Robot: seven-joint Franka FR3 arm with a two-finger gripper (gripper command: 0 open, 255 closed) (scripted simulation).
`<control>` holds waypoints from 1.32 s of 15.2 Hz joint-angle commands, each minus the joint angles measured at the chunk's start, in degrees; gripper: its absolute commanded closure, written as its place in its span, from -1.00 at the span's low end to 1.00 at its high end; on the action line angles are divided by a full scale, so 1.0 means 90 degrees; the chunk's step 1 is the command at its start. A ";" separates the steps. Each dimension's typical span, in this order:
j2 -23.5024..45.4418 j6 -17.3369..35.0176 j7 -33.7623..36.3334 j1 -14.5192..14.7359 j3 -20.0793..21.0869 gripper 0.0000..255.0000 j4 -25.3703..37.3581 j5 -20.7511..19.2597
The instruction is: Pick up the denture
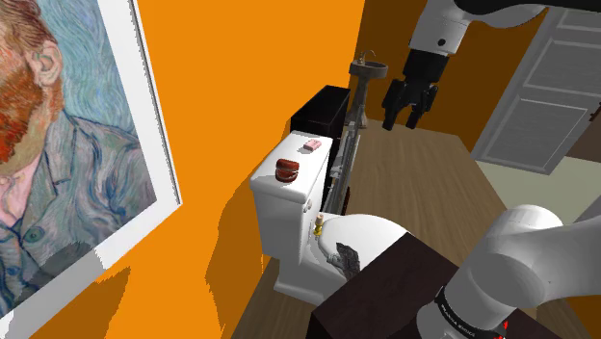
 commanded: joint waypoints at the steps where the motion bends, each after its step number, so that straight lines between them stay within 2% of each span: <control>1: 0.0000 0.0000 0.0000 0.0000 0.0000 -1.00 0.0000 0.0000; 10: 0.1975 0.1405 -0.0418 0.0201 -0.0010 -1.00 0.0386 -0.0007; 20: 0.4396 0.2398 -0.0827 0.0372 0.0028 -1.00 0.1613 0.0038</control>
